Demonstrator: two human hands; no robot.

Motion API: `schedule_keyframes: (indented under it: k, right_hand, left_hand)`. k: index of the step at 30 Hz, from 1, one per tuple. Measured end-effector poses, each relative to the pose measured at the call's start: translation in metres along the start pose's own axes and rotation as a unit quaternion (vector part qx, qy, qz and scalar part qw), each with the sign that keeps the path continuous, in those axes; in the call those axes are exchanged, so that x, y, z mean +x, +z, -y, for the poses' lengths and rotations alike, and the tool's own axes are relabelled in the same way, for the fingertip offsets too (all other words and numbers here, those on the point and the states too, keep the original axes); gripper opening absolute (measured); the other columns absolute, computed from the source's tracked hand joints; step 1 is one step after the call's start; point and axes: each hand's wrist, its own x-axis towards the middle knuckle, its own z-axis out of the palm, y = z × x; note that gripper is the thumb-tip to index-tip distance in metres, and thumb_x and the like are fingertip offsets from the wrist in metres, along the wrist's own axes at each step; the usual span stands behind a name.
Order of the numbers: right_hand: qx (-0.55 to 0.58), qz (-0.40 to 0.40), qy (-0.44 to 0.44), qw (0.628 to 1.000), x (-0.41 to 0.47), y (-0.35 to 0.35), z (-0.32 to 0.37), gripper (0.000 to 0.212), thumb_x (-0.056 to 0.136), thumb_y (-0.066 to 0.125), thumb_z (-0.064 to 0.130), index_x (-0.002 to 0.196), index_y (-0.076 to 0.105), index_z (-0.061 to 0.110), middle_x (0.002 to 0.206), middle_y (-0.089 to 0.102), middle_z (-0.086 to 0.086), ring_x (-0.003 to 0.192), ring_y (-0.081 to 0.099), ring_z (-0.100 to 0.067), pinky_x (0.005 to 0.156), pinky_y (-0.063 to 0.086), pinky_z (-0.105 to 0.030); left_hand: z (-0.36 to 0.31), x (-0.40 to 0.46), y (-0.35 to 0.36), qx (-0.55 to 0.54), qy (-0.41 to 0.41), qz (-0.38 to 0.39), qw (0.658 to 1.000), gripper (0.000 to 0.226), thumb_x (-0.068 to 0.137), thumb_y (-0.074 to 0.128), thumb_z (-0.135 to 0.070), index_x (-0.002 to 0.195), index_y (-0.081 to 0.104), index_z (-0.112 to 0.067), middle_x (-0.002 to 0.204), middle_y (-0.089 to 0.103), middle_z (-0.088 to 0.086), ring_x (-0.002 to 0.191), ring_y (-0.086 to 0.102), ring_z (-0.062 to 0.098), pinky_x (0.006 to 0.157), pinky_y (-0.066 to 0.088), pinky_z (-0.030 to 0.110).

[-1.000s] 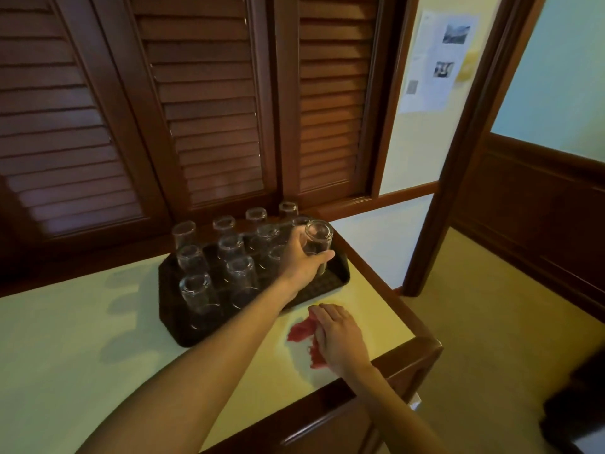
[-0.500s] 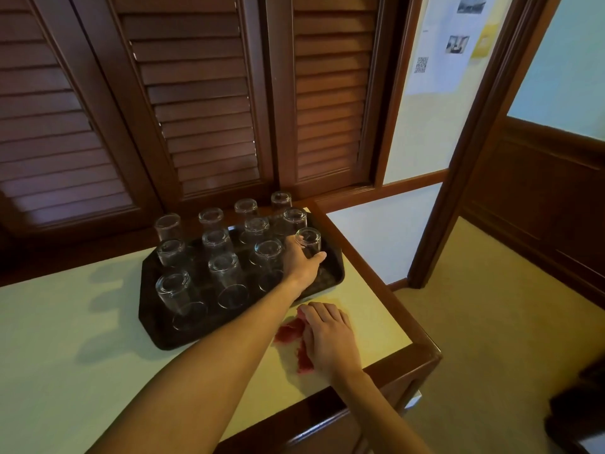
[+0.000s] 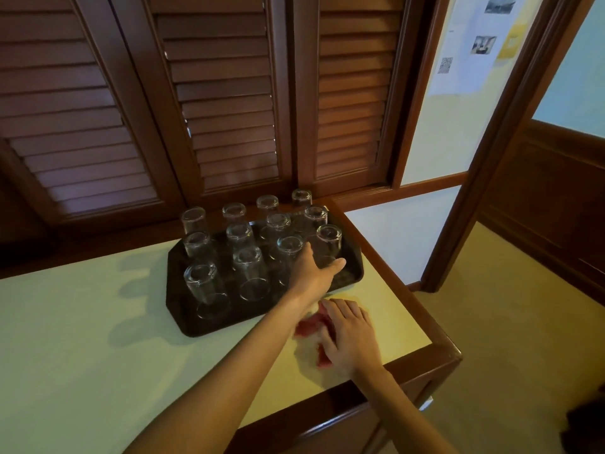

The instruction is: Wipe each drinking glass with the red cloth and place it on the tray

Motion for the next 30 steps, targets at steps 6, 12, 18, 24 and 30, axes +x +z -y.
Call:
schedule_keyframes:
  k: [6, 12, 18, 24, 30]
  right_hand:
    - [-0.117, 0.024, 0.075, 0.99, -0.031, 0.015, 0.081, 0.061, 0.099, 0.043, 0.043, 0.15, 0.044, 0.009, 0.157, 0.041, -0.015, 0.147, 0.032, -0.039, 0.122, 0.018, -0.048]
    - [-0.057, 0.059, -0.079, 0.993, -0.068, 0.076, 0.234, 0.066, 0.089, 0.039, 0.046, 0.135, 0.062, 0.006, 0.141, 0.057, -0.021, 0.133, 0.05, -0.047, 0.11, 0.025, -0.059]
    - [-0.068, 0.114, -0.096, 0.986, -0.026, 0.12, 0.336, 0.065, 0.095, 0.023, 0.05, 0.142, 0.054, 0.017, 0.148, 0.045, -0.019, 0.138, 0.036, -0.045, 0.116, 0.027, -0.06]
    - [-0.084, 0.172, -0.074, 0.979, 0.041, 0.161, 0.436, 0.068, 0.099, 0.017, 0.058, 0.151, 0.034, 0.017, 0.155, 0.027, -0.016, 0.144, 0.02, -0.042, 0.119, 0.015, -0.056]
    - [-0.073, 0.215, -0.138, 0.964, 0.115, 0.214, 0.528, 0.063, 0.102, 0.017, 0.054, 0.153, 0.029, 0.019, 0.161, 0.018, -0.014, 0.149, 0.012, -0.041, 0.121, 0.01, -0.057]
  left_hand:
    - [0.067, -0.072, -0.094, -0.005, 0.095, -0.075, 0.993, 0.021, 0.096, 0.074, -0.02, 0.115, 0.073, -0.027, 0.106, 0.077, -0.007, 0.103, 0.073, 0.009, 0.095, 0.06, 0.031]
    - [0.153, -0.147, -0.224, 0.043, 0.102, -0.351, 0.93, 0.02, 0.095, 0.071, -0.007, 0.096, 0.075, -0.026, 0.09, 0.075, -0.016, 0.086, 0.07, -0.002, 0.075, 0.054, 0.009]
    - [0.23, -0.228, -0.352, 0.073, 0.053, -0.46, 0.883, 0.019, 0.093, 0.073, -0.004, 0.096, 0.074, -0.023, 0.088, 0.075, -0.011, 0.08, 0.069, 0.002, 0.071, 0.052, 0.008]
    - [0.292, -0.292, -0.436, 0.063, -0.024, -0.541, 0.838, 0.016, 0.094, 0.073, -0.007, 0.091, 0.072, -0.023, 0.083, 0.073, -0.008, 0.082, 0.071, 0.015, 0.075, 0.052, 0.021]
    - [0.312, -0.298, -0.45, -0.029, -0.015, -0.509, 0.86, 0.015, 0.101, 0.064, -0.01, 0.098, 0.077, -0.015, 0.083, 0.076, -0.015, 0.081, 0.069, -0.006, 0.076, 0.056, 0.012]
